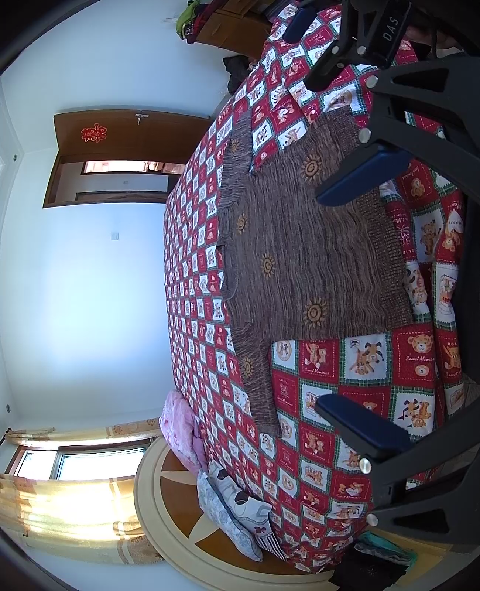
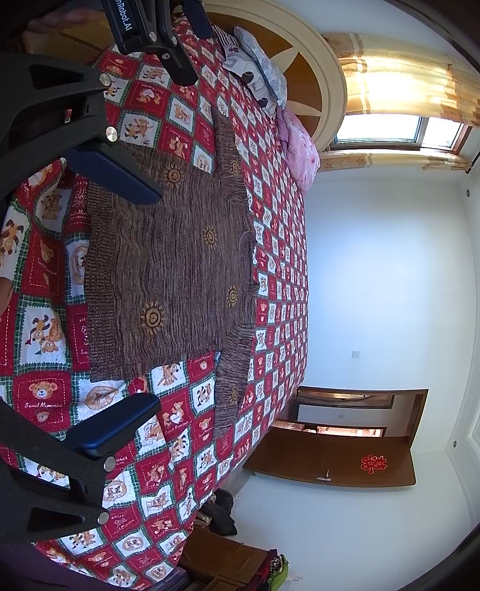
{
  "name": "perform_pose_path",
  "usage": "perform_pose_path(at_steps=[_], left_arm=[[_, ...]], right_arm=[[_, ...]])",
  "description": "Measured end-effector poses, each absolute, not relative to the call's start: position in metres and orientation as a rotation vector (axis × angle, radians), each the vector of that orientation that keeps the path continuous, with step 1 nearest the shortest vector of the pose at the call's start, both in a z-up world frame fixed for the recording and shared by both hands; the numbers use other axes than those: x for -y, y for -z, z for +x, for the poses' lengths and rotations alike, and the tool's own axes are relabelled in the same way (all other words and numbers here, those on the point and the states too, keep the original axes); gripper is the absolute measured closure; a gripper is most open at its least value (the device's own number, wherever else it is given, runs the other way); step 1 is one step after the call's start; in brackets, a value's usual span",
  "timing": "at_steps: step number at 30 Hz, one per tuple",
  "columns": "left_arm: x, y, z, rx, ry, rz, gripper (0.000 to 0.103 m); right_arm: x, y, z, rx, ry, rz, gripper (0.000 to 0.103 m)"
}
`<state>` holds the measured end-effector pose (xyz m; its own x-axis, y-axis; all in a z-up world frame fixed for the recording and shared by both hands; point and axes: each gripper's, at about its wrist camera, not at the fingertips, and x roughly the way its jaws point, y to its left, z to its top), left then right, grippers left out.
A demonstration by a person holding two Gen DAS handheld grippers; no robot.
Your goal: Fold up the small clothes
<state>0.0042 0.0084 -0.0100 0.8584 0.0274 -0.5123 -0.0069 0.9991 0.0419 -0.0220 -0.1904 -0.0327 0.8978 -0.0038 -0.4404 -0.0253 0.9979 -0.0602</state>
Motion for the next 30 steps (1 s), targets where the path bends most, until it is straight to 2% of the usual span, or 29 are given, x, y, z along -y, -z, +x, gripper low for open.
perform_pose_path(at_steps=[30], left_arm=[[-0.0073,0.0179,0.0105,-0.567,-0.012,0.063,0.000]], right_arm=[[0.1935,0.0395,-0.0129,-0.479,-0.028,-0.057,0.001]])
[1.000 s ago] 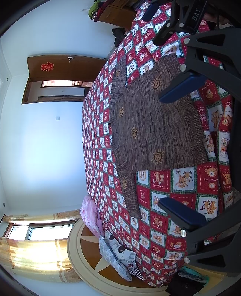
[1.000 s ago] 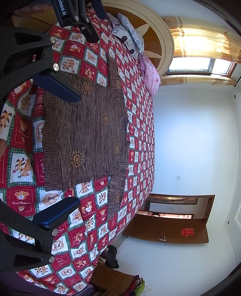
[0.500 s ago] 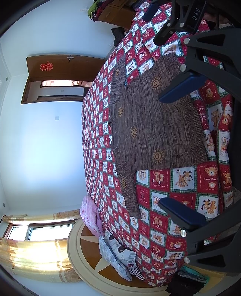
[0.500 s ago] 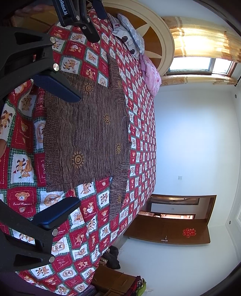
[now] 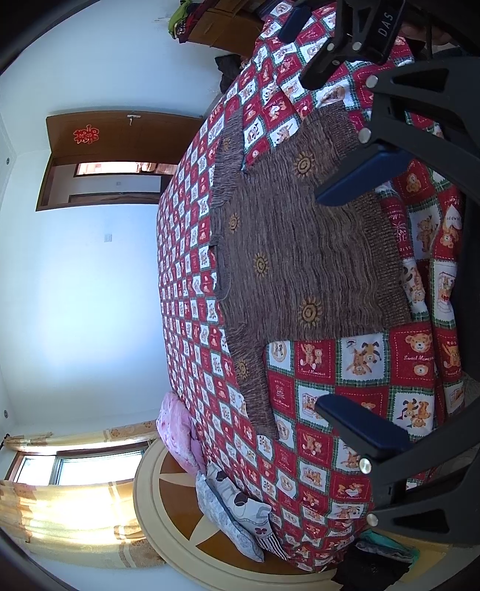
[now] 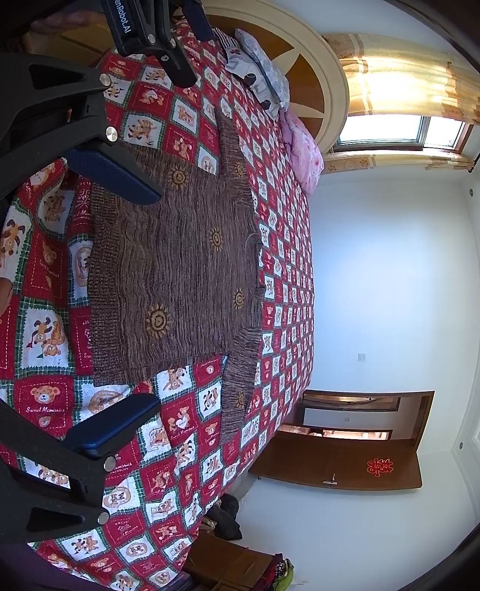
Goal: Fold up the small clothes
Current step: 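Lower the right gripper to the sweater sleeve cuff and grasp it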
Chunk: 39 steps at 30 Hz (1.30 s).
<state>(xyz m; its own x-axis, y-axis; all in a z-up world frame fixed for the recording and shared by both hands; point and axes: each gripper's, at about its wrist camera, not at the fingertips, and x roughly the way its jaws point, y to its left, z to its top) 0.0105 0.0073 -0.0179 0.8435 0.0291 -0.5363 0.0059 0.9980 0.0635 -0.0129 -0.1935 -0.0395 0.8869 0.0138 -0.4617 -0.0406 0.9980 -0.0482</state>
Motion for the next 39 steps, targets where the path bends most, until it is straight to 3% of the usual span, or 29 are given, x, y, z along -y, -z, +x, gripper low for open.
perform_pose_path(at_steps=[13,26,30,34,37,39], left_arm=[[0.004,0.037,0.053,-0.614,-0.027,0.153,0.000],[0.016,0.068,0.164,-0.688,-0.032,0.184,0.000],[0.017,0.075,0.199,-0.693,-0.034,0.180,0.000],[0.015,0.081,0.238,-0.682,-0.061,0.180,0.000],[0.008,0.089,0.267,-0.689,-0.077,0.156,0.000],[0.000,0.096,0.289,-0.707,-0.107,0.140,0.000]], right_arm=[[0.221,0.074,0.034,-0.562,-0.125,-0.008,0.001],[0.313,0.111,0.144,-0.717,-0.061,0.125,0.002],[0.346,0.111,0.175,-0.745,-0.031,0.181,0.016],[0.384,0.103,0.209,-0.734,0.005,0.257,0.019],[0.408,0.100,0.232,-0.729,0.026,0.307,0.037],[0.428,0.099,0.249,-0.728,0.029,0.362,0.040]])
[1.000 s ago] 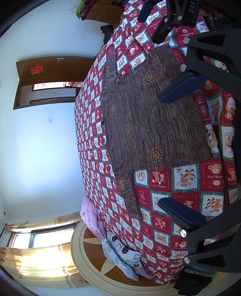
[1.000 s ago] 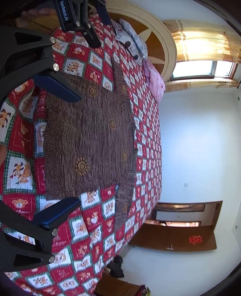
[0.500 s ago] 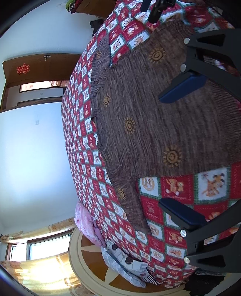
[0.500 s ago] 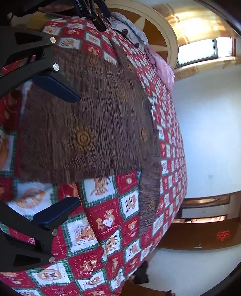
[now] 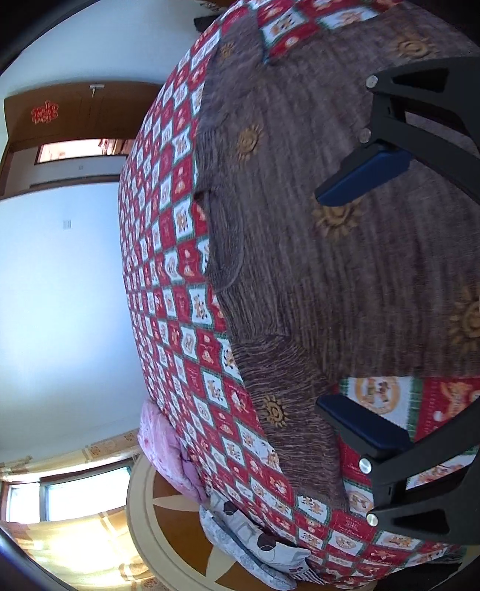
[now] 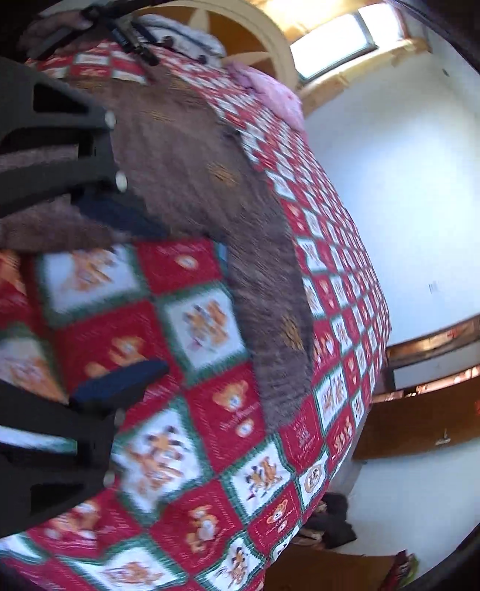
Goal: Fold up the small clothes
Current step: 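Lower the right gripper to the sweater sleeve cuff and grasp it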
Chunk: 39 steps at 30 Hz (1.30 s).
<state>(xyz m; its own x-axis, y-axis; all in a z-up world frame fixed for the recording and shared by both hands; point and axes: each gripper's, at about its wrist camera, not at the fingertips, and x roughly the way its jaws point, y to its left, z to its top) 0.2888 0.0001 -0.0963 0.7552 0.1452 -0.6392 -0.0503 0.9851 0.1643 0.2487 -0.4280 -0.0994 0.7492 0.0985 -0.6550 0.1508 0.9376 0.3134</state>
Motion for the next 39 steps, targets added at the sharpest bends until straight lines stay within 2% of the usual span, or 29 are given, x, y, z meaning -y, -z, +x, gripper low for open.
perform_pose_path(at_steps=[4,6,7,11,21,22,23,24,31,39], left_arm=[[-0.014,0.110,0.323,-0.734,-0.180,0.131,0.000],[-0.021,0.117,0.337,-0.733,-0.237,0.149,0.000],[-0.025,0.120,0.345,-0.724,-0.266,0.163,0.000],[-0.045,0.130,0.367,-0.744,-0.333,0.151,0.000],[-0.068,0.159,0.392,-0.815,-0.385,0.082,0.000],[-0.069,0.159,0.394,-0.821,-0.388,0.081,0.000],[-0.069,0.159,0.394,-0.818,-0.386,0.072,0.000],[-0.070,0.159,0.393,-0.814,-0.384,0.065,0.000],[-0.082,0.168,0.398,-0.865,-0.366,0.000,0.000],[-0.089,0.175,0.400,-0.893,-0.344,-0.053,0.000]], right_arm=[[0.462,0.104,0.276,-0.738,0.058,0.474,0.041],[0.479,0.109,0.292,-0.744,0.075,0.531,0.046],[0.489,0.112,0.301,-0.744,0.086,0.570,0.052],[0.517,0.127,0.323,-0.745,0.107,0.698,0.060],[0.544,0.143,0.363,-0.715,0.245,0.775,0.062],[0.545,0.143,0.366,-0.711,0.254,0.775,0.069],[0.547,0.143,0.369,-0.707,0.268,0.767,0.091],[0.548,0.143,0.372,-0.706,0.276,0.760,0.094],[0.532,0.122,0.379,-0.651,0.279,0.635,0.094],[0.450,0.047,0.391,-0.534,0.145,0.384,0.095]])
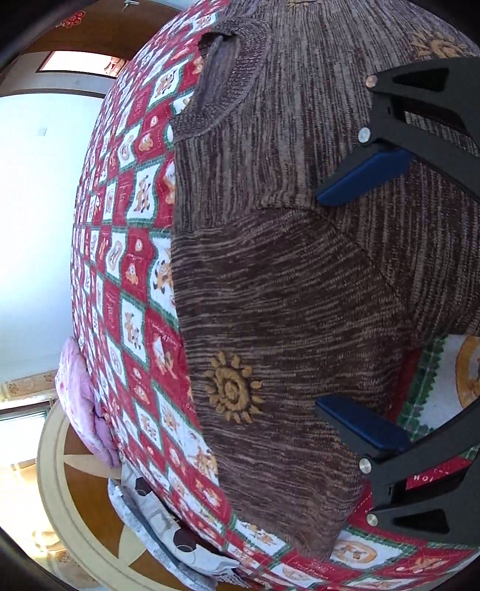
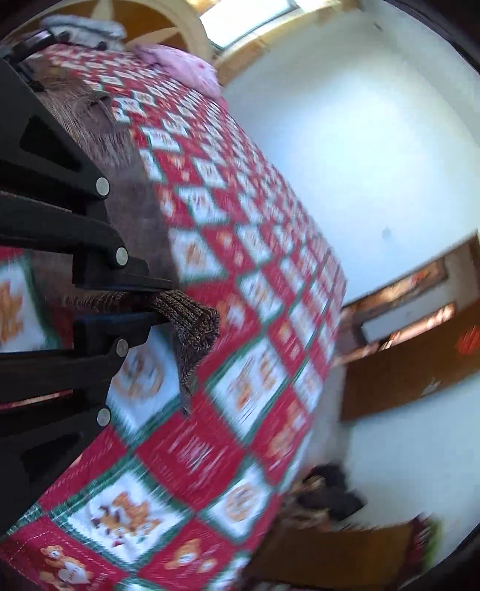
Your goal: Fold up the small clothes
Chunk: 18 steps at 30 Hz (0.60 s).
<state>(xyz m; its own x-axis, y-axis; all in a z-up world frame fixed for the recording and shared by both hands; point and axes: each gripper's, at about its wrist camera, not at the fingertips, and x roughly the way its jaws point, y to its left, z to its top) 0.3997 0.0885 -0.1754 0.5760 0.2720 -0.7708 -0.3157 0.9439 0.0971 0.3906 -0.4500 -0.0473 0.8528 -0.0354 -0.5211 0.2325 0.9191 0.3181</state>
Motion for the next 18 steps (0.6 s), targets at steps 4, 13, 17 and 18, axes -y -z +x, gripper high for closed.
perform_pose_path(at_steps=[4,13,17,18], left_arm=[[-0.089,0.177,0.401,-0.903,-0.332,-0.060,0.000],[-0.094,0.179,0.402,-0.911,-0.312,-0.087,0.000],[-0.094,0.179,0.401,-0.904,-0.310,-0.087,0.000],[-0.094,0.179,0.400,-0.902,-0.306,-0.091,0.000]], right_arm=[[0.387,0.022,0.401,-0.509,0.045,0.220,0.095],[0.225,0.042,0.414,-0.551,-0.227,-0.062,0.095],[0.183,0.084,0.418,-0.631,-0.305,-0.097,0.094],[0.175,0.096,0.419,-0.658,-0.332,-0.096,0.093]])
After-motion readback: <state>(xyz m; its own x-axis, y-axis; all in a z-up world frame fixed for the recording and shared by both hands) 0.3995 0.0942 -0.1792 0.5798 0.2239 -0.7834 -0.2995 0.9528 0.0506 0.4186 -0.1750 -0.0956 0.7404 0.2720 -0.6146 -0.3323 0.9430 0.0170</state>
